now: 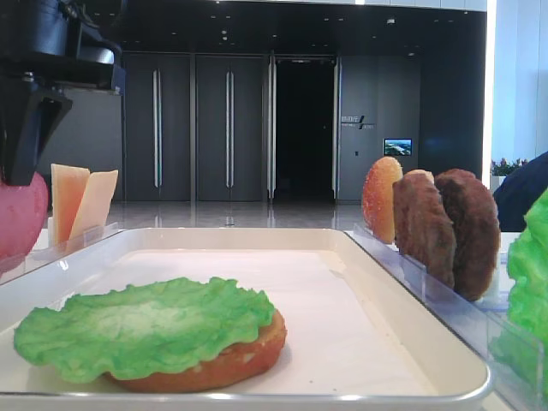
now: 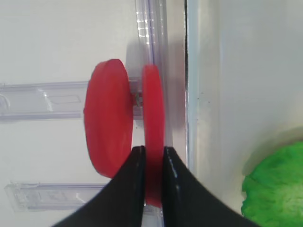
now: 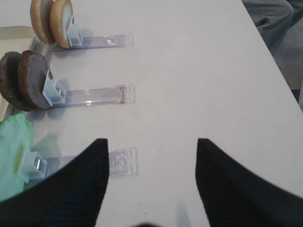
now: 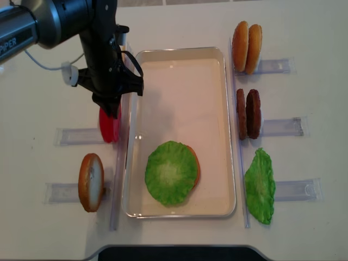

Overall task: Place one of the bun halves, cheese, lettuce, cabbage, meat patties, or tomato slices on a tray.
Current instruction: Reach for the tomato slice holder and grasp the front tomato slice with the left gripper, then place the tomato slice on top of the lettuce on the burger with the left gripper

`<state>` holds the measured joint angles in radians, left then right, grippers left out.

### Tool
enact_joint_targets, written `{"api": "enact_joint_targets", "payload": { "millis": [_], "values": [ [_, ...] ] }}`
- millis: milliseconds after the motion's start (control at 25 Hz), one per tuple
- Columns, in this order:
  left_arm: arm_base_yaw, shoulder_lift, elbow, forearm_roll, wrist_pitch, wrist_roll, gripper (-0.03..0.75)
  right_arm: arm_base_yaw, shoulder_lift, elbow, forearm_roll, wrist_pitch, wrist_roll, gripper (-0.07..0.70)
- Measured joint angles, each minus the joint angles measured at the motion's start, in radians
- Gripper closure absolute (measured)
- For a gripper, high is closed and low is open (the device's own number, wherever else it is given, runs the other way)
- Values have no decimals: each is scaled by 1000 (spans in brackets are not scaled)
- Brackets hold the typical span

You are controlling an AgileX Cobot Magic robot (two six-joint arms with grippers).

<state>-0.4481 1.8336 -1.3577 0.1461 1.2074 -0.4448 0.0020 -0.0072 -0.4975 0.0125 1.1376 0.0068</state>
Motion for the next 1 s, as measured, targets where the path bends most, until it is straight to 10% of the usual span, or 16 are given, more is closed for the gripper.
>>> {"api": "enact_joint_targets", "payload": {
  "millis": [1000],
  "values": [
    [0,-280,36,-268,18,104,655,0,0,0,0,0,0,213]
  ]
}}
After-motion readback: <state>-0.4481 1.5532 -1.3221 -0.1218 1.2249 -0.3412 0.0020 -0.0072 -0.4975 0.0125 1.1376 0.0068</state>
